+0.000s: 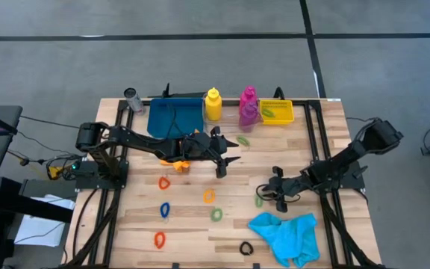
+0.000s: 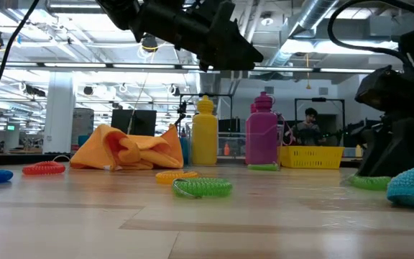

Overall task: Pick & Place Sports Items
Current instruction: Put the bottom right green spring keychain into the yellow bin

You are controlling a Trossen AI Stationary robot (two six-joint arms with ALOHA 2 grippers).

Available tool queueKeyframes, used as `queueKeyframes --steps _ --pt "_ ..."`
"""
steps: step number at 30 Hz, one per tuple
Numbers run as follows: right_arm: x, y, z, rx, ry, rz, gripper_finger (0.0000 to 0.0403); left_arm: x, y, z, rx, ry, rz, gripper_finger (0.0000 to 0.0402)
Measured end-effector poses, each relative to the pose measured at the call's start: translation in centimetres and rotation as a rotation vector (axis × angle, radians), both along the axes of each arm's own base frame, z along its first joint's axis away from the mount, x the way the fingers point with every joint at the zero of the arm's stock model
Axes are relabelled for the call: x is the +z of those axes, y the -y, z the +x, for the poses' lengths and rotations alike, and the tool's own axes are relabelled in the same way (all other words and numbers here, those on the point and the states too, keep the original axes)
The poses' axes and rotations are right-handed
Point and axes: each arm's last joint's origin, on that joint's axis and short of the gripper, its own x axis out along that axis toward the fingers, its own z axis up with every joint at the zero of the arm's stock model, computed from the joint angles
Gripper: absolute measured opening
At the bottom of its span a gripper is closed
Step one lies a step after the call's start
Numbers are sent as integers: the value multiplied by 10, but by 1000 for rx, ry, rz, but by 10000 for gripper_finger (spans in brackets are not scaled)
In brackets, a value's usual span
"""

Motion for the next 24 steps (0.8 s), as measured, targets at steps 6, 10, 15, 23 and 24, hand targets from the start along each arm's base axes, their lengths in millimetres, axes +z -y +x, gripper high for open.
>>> queueKeyframes --steps 6,10,15,23,24 --pt "0 -1 1 5 14 9 106 0 0 0 0 1 1 209" --pt "3 -2 3 23 34 40 106 0 0 0 -1 0 1 209" --pt "3 -1 4 43 23 94 106 0 0 0 -2 -2 0 209" --pt "9 1 10 65 66 203 106 -1 0 0 -4 -5 0 209" --pt "10 1 11 71 80 215 106 0 0 0 -4 -5 0 209"
